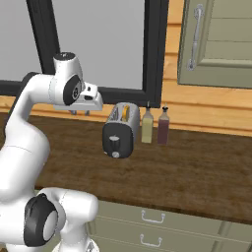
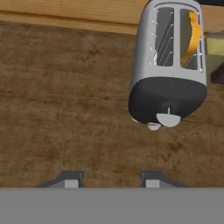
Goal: Start the toaster. Once the lever pops up, take the bread to the plate on the dining counter.
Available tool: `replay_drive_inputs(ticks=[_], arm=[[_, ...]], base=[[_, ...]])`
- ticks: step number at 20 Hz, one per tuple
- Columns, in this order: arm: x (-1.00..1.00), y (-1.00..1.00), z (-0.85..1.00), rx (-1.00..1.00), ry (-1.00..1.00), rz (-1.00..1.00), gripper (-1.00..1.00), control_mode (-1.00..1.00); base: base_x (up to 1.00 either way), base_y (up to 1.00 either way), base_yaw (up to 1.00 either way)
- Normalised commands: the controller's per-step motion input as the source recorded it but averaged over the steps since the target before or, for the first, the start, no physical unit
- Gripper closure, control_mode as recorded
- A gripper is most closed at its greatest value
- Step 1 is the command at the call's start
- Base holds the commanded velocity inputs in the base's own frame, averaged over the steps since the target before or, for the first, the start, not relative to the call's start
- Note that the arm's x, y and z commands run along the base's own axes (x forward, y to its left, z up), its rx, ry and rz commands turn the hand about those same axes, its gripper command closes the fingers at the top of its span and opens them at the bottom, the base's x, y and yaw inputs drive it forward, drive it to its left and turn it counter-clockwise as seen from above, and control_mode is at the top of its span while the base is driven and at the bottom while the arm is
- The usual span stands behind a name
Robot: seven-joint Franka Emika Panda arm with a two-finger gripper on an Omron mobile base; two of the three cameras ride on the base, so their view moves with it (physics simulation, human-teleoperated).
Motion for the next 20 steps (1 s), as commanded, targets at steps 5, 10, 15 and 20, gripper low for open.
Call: replay_drive_inputs(ticks=[5,10,15,20], arm=[[-0.19,-0.05,-0.11,-0.01,0.02,-0.04,-1.00,-1.00],[-0.28,-0.79,-0.55,0.26,0.11,-0.41,-1.00,-1.00],[-0.06,-0.99,-0.61,0.39,0.04,-0.49,-1.00,-1.00],[0.35,-0.36,-0.59,0.18,0.00,-0.32,-1.00,-1.00]], base=[[0.00,0.00,0.00],[0.00,0.00,0.00],[0.00,0.00,0.00],[0.00,0.00,0.00]])
